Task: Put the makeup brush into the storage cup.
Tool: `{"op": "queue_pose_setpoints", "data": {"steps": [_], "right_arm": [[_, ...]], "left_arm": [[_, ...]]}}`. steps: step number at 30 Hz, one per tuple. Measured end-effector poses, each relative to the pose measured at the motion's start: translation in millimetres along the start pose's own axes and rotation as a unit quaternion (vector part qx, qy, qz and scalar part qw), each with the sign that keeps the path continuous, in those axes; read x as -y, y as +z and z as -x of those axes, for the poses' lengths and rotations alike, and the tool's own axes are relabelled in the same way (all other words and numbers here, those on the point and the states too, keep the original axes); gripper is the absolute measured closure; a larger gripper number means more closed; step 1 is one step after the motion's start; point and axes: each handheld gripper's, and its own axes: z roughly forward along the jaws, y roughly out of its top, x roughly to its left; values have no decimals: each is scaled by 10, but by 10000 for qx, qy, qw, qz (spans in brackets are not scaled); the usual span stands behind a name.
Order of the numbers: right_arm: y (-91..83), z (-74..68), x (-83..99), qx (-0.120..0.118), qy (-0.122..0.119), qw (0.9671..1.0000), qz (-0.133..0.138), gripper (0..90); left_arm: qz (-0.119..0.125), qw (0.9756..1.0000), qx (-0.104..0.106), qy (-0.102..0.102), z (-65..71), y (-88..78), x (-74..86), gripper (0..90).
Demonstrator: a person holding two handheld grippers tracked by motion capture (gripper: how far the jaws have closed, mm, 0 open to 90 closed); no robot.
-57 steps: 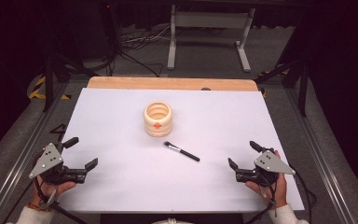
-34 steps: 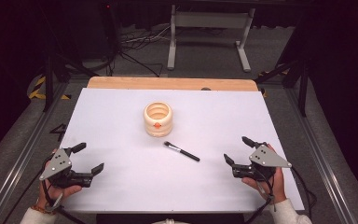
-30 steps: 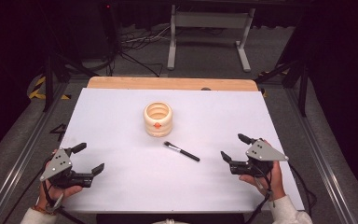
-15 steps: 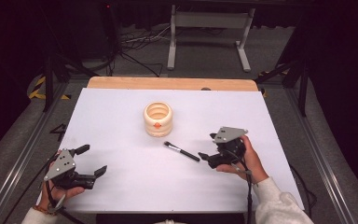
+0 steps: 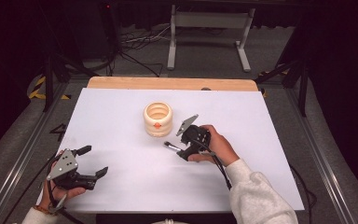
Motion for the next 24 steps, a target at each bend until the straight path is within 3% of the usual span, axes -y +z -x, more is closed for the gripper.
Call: {"op": "queue_pose_setpoints", "data": {"steps": [2, 3, 6, 10, 16, 20, 24], "right_arm": [[89, 25, -57, -67, -11, 9994, -328, 376], [89, 25, -57, -67, -11, 9994, -328, 376], [231, 74, -150, -135, 66, 9969, -777, 464], [349, 113, -206, -177, 159, 9939, -1075, 559], [461, 119, -239, -224, 167, 9922, -1217, 671], [473, 134, -252, -375, 200, 9910, -1266, 755], [478, 122, -277, -402, 56, 9898, -1368, 783]], "left_arm": [[-6, 10000, 0, 3, 1, 2, 0, 59], [-1, 10000, 11, 0, 0, 3, 0, 59], [1, 10000, 30, -8, -2, 1, 1, 59], [0, 10000, 61, -15, -1, 0, 5, 60], [6, 9999, 115, -11, 0, -1, 6, 61], [-13, 9999, 136, -8, 1, 9, 4, 64], [-26, 9999, 150, -18, 5, 7, 7, 64]]}}
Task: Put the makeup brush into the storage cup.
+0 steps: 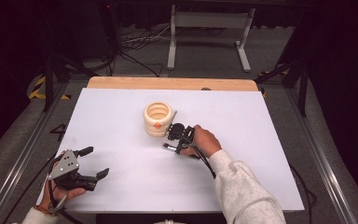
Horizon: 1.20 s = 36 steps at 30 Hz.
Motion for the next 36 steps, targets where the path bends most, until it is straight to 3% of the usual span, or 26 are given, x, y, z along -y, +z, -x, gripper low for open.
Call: {"op": "queue_pose_setpoints", "data": {"steps": [3, 9, 17, 24, 26, 27, 31, 32, 33, 35, 36], "right_arm": [[-3, -33, 30, 96, -28, 9999, 121, 791], [-16, -70, 165, 232, 167, 9978, 592, 798], [-154, -125, 282, 353, 260, 9923, 1159, 799], [-378, -196, 413, 505, 413, 9753, 2112, 800], [-417, -198, 440, 534, 490, 9687, 2375, 800], [-445, -207, 455, 571, 554, 9630, 2573, 800], [-522, -254, 482, 669, 529, 9501, 2999, 800], [-522, -254, 482, 669, 529, 9501, 2999, 800], [-566, -273, 504, 763, 574, 9399, 3278, 800], [-588, -277, 521, 754, 571, 9317, 3506, 800], [-588, -277, 521, 754, 571, 9317, 3506, 800]], "left_arm": [[38, 10000, -16, -16, -5, -6, 4, 69], [28, 10000, -21, -27, -7, 6, 1, 70], [-9, 10000, -23, -71, -21, 15, 10, 70], [38, 10000, -25, -81, -24, 4, 5, 70], [47, 9999, -42, -120, -31, 4, 3, 70], [48, 9999, -55, -120, -32, 5, 3, 70], [84, 9999, -86, -120, -33, 2, 6, 69], [84, 9999, -86, -120, -33, 2, 6, 69], [86, 9998, -86, -136, -32, 0, 8, 68], [59, 9998, -112, -135, -36, 3, 12, 68], [59, 9998, -112, -135, -36, 3, 12, 68]]}}
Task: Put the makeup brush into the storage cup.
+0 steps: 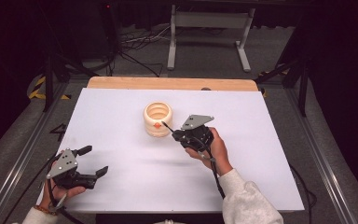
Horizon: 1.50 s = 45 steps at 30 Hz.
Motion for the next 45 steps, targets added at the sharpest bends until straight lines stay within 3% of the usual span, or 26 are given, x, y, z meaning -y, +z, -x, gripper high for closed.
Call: {"op": "queue_pose_setpoints", "data": {"steps": [2, 14, 22, 29, 35, 45], "right_arm": [[-38, 1, -1, 27, 41, 9996, 280, 800], [-94, 25, -7, 51, 81, 9960, 889, 799], [-135, 72, -43, 105, 109, 9902, 1388, 799], [-130, 114, -122, 158, 62, 9858, 1673, 799], [-131, 172, -197, 158, 72, 9808, 1942, 800], [-99, 236, -387, 247, 153, 9755, 2183, 799]], "left_arm": [[2, 10000, -4, 4, -3, 2, 1, 68], [53, 10000, 18, -16, 3, 5, 10, 59], [135, 9999, -3, -47, 10, 0, 10, 54], [147, 9998, 61, -72, 6, 4, 10, 40], [315, 9995, 55, -54, 26, -20, 7, 25], [434, 9990, 96, -21, 30, -63, -5, 23]]}}
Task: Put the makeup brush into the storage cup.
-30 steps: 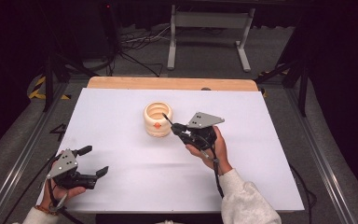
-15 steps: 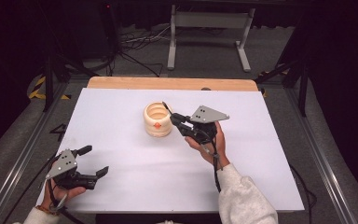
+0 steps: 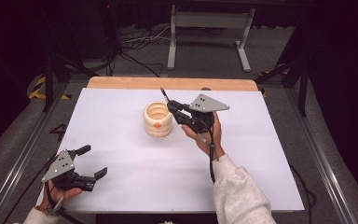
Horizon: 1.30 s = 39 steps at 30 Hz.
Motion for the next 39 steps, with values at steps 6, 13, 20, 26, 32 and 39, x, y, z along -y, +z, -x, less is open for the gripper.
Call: {"op": "queue_pose_setpoints", "data": {"steps": [6, 13, 20, 26, 32, 39], "right_arm": [[80, 28, -36, 9, 77, 9999, 117, 799], [166, 72, -75, 95, 101, 9995, 301, 799], [219, 130, -70, 206, 226, 9987, 412, 800], [277, 188, -46, 333, 274, 9980, 460, 799], [339, 262, 35, 371, 386, 9975, 471, 799], [371, 321, 86, 361, 561, 9959, 608, 799]], "left_arm": [[134, 9999, -1, -20, -9, -37, -17, 25], [164, 9999, 29, -5, 6, -40, -42, 25], [154, 9999, 0, -27, -10, -36, -35, 26], [125, 9999, 39, -33, -5, -27, -29, 27], [103, 9999, 36, -16, -1, -9, -18, 27], [96, 9999, 48, -36, -9, -7, -14, 28]]}}
